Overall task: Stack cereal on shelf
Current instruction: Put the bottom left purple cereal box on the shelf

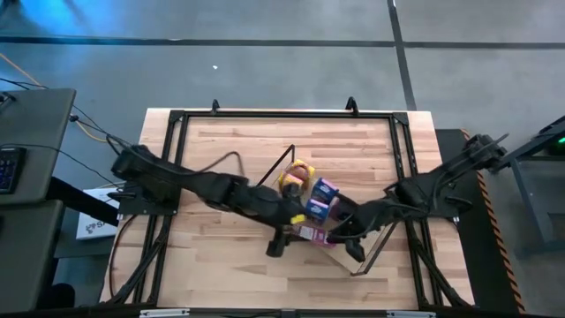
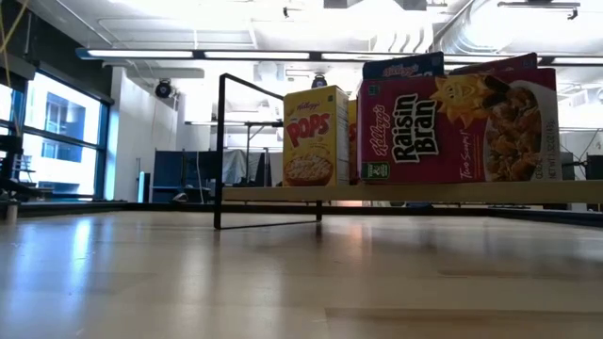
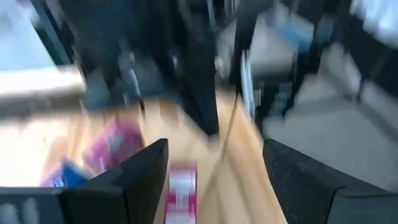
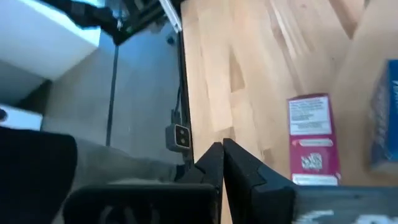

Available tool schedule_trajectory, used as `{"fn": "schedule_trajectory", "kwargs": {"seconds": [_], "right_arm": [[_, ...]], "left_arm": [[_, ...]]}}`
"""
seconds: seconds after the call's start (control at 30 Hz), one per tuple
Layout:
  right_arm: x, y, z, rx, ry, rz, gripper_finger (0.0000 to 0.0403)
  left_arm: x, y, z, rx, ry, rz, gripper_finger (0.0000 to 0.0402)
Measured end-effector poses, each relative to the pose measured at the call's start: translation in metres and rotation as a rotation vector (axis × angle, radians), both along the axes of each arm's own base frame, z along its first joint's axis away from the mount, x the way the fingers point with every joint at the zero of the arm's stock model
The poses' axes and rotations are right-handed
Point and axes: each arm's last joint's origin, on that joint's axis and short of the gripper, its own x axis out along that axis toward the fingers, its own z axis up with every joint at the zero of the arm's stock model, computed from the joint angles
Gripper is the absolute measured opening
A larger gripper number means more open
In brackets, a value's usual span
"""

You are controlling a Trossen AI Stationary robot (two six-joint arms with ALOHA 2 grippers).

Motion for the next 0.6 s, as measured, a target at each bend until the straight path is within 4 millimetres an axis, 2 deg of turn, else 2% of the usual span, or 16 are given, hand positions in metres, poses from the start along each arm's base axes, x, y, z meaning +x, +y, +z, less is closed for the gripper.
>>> {"fn": "schedule_trajectory", "kwargs": {"seconds": [0.07,0.17,0.27,0.37,0.5,0.6], "right_arm": [[0.006,0.002,-0.002,-0.029,0.046,0.037,0.0000],[0.015,0.005,-0.006,-0.081,0.119,0.072,0.0004],[0.021,0.008,-0.010,-0.134,0.185,0.070,0.0033],[0.026,0.010,-0.020,-0.171,0.258,0.069,0.0093],[0.037,0.016,-0.037,-0.197,0.307,0.077,0.0196],[0.044,0.018,-0.050,-0.271,0.329,0.073,0.0263]], "left_arm": [[-0.009,0.001,0.009,-0.041,-0.099,0.036,0.0255],[-0.028,0.005,0.002,-0.113,-0.164,0.099,0.0255],[-0.049,0.011,-0.009,-0.202,-0.213,0.160,0.0255],[-0.069,0.015,-0.016,-0.269,-0.260,0.193,0.0255],[-0.082,0.019,-0.026,-0.317,-0.254,0.224,0.0255],[-0.084,0.019,-0.024,-0.338,-0.274,0.222,0.0255]]}}
